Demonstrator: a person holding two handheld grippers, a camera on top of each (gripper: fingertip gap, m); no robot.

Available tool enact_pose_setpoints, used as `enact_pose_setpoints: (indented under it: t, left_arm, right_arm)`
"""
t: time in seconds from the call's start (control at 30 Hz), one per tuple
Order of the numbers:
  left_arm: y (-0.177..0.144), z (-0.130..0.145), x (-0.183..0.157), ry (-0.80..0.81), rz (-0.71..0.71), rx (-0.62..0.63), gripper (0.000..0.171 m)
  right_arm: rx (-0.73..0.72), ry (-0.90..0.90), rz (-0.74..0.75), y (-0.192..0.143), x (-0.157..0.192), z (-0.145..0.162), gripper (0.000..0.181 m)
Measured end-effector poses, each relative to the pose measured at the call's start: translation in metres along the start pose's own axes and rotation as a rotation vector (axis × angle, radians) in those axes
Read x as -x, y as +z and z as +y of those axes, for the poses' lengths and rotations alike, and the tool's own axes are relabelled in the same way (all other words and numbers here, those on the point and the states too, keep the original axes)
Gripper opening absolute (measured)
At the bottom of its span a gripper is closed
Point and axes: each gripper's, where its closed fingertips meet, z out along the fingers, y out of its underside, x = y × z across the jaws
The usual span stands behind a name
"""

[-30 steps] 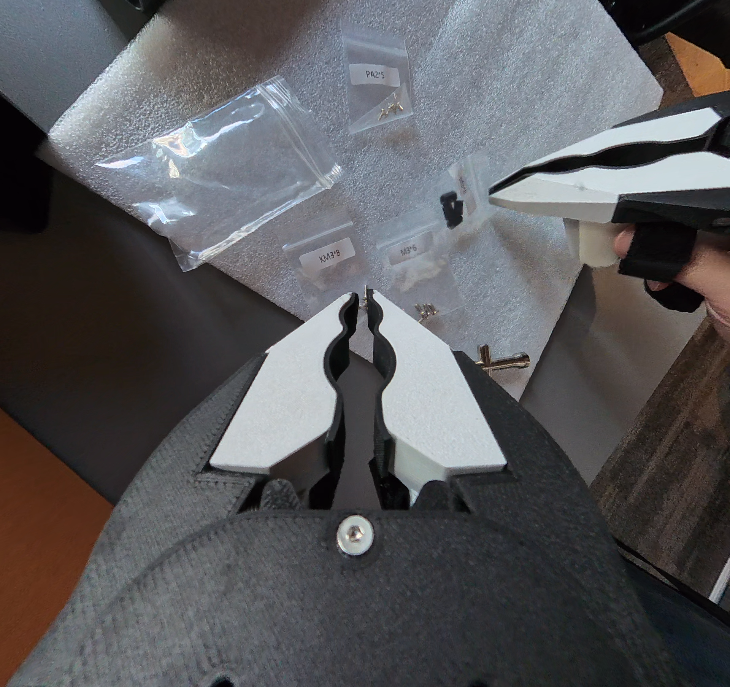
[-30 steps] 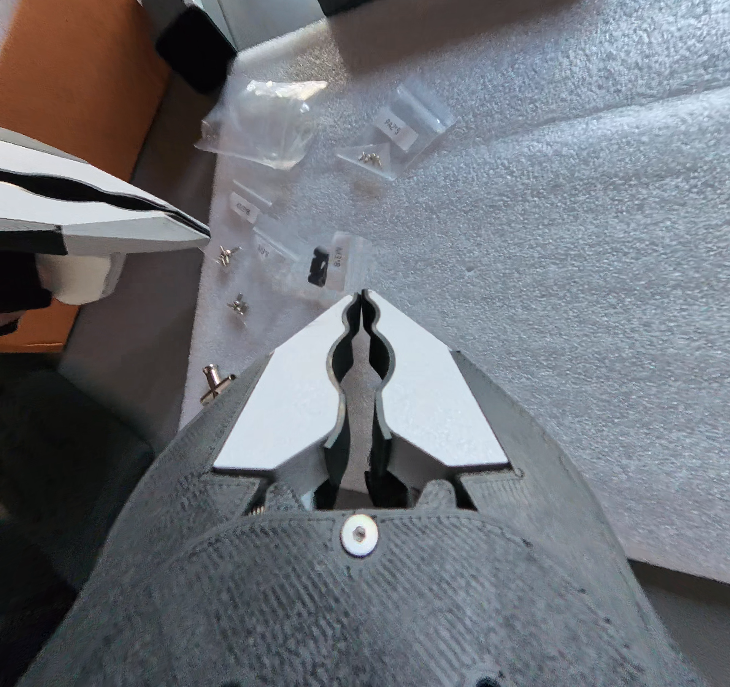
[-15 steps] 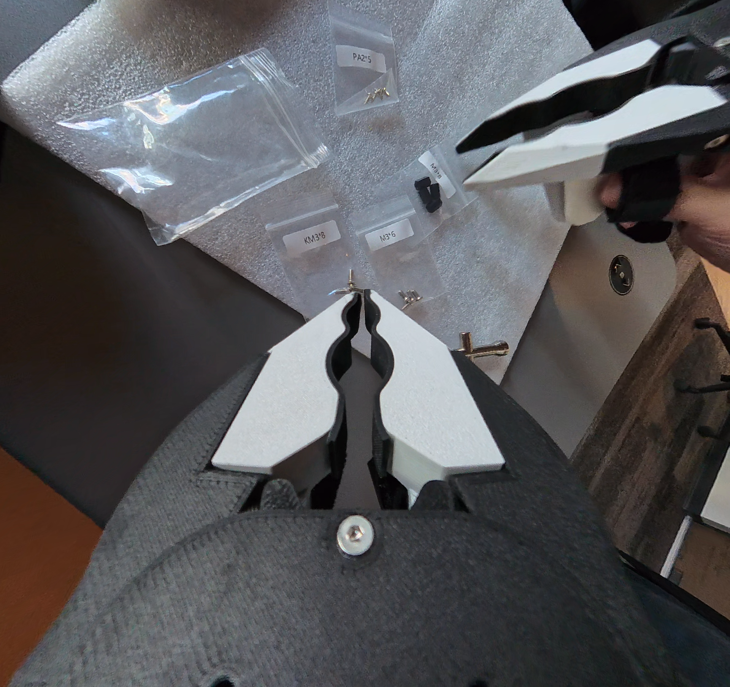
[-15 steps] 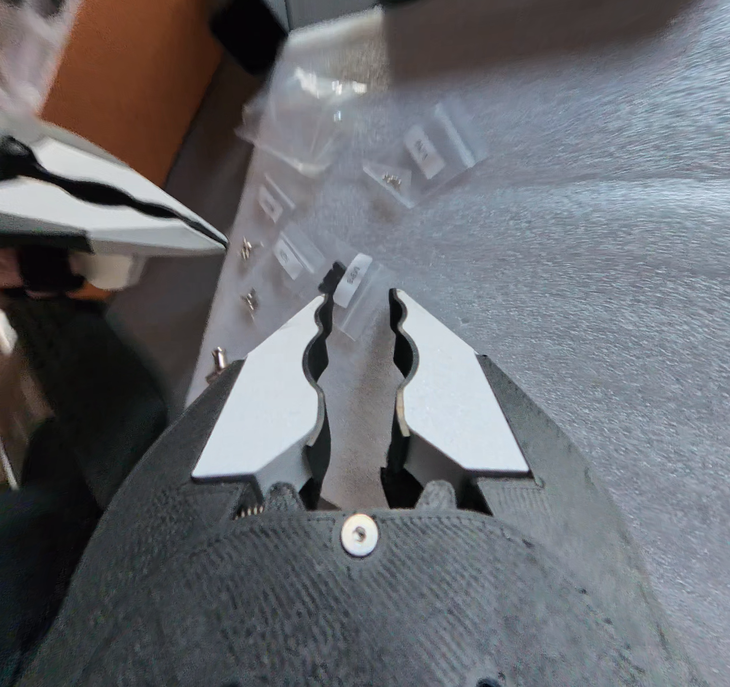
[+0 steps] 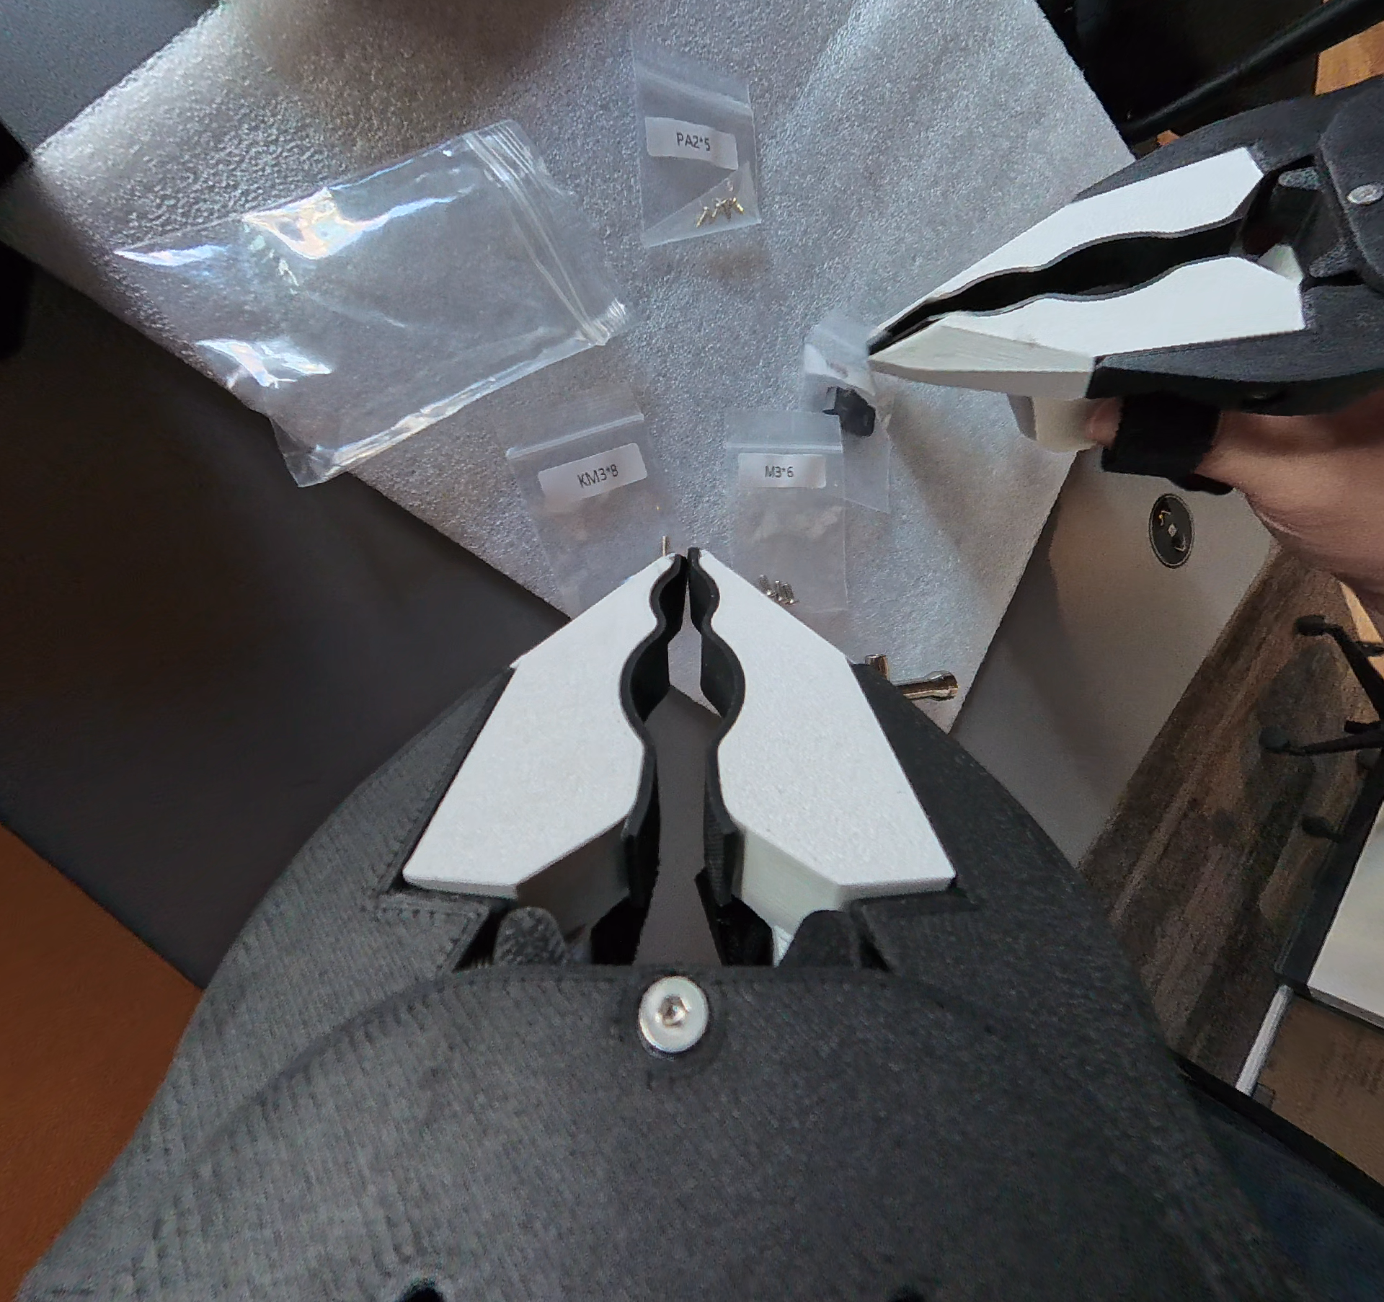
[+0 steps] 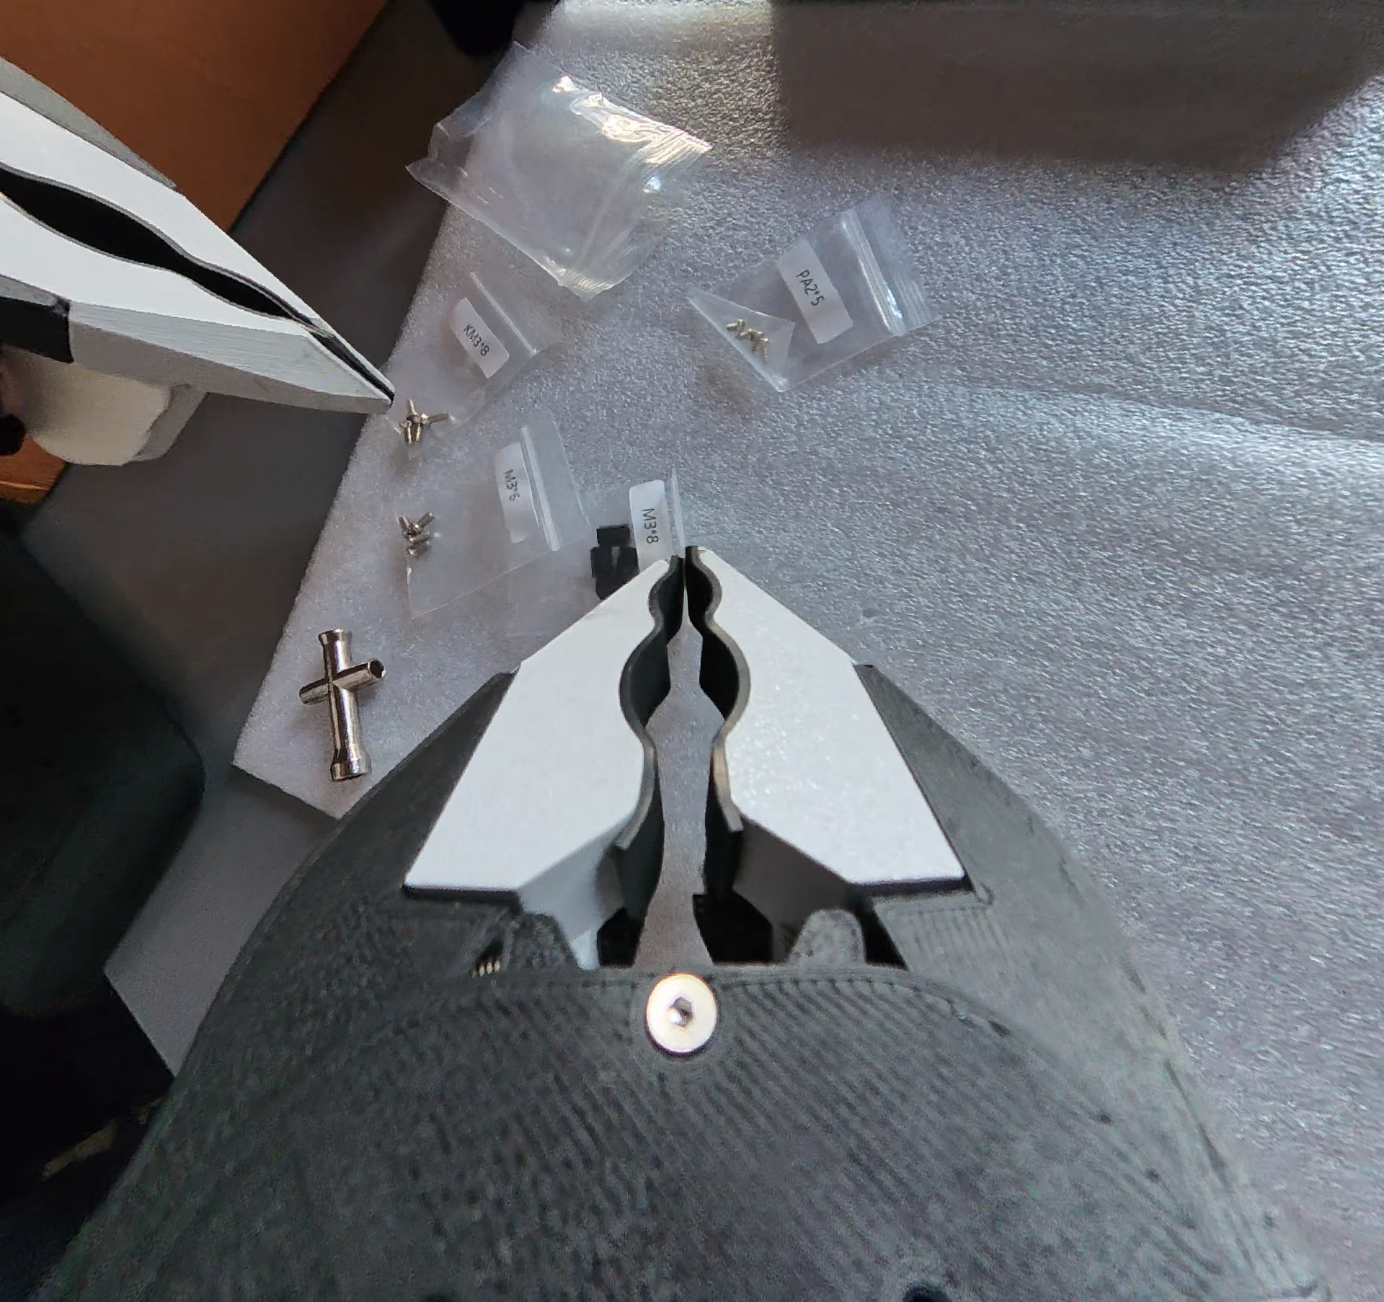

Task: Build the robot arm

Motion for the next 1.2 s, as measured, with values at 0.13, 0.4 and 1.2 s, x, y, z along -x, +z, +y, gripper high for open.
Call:
enact_pose_setpoints:
  t: [0.13,0.4,1.2]
  left_arm:
    - [0.000,0.001,-0.001,-0.006,0.008,0.000,0.000]
    - [-0.003,-0.003,-0.003,-0.013,0.006,-0.019,0.000]
    - [-0.005,-0.007,-0.006,-0.033,0.018,-0.027,0.000]
  right_arm:
    - [-0.039,0.027,0.005,-0.010,-0.009,-0.004,0.000]
    - [-0.239,-0.143,0.097,-0.056,-0.021,-0.046,0.000]
    - [-0.035,-0.740,-0.047,-0.030,0.058,0.056,0.000]
